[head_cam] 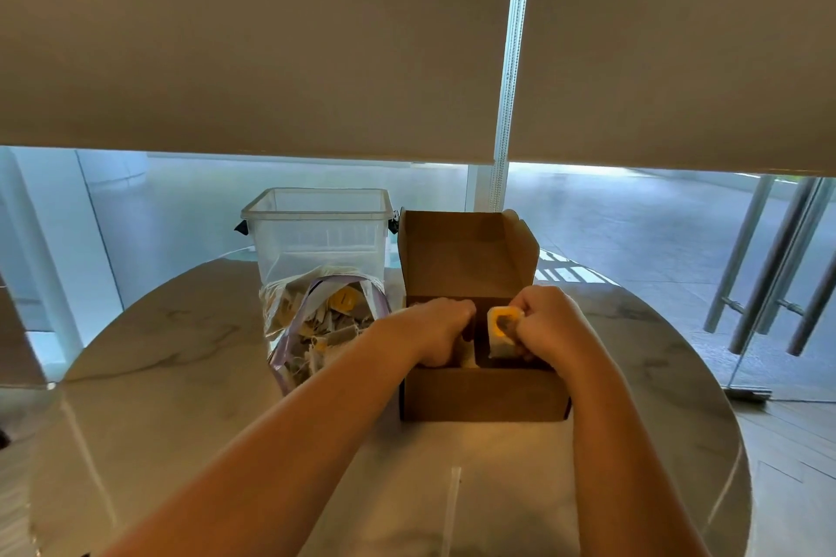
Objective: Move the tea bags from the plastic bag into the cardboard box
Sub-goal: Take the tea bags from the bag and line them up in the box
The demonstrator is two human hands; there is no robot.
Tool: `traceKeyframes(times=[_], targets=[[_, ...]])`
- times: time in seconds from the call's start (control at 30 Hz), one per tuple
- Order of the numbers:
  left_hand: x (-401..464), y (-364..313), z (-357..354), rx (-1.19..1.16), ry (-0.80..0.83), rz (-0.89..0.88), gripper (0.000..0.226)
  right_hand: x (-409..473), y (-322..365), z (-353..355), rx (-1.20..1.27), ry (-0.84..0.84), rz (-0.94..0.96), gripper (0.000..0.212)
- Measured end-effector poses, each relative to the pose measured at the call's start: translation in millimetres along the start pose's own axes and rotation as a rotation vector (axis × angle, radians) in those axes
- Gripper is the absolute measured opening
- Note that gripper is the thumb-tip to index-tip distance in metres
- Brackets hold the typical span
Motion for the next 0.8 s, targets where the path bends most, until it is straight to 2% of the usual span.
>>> traceKeyframes(times=[0.13,0.37,0.5,0.67,0.8], targets=[[7.5,4.5,-5.1,-0.01,-0.003,-0.003,0.022,-3.1,-2.9,-4.2,-0.024,0.082,-0.048,0.008],[6.3,-2.4,-6.5,-0.041,0.023,-0.089,0.025,-5.5,-2.4,-4.2,-0.06,0.084,-0.086,0.02],[3.9,-5.9,-8.8,0.057,0.057,-0.119,0.02,-6.2,-3.6,-5.1,-0.078,0.08,-0.089,0.019],[-0.2,-6.5,-2.3,-0.048,0.064,-0.114,0.021,-5.7,-4.8,-6.5,-0.083,0.093,-0.092,0.019],[0.7,-2.1,-2.1,-0.08,0.097,-0.108,0.009,-6.2,-3.2,-6.8,-0.081,0.107,-0.095,0.02]])
Point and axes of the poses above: each hand's wrist, its own x-axis towards the middle knuckle, its own z-axis out of the back of the hand, y = z × x, the point moved 8 cm from there along x, towards the middle knuckle, and after that the axes turned 6 degrees about z, right-handed, at the moved point
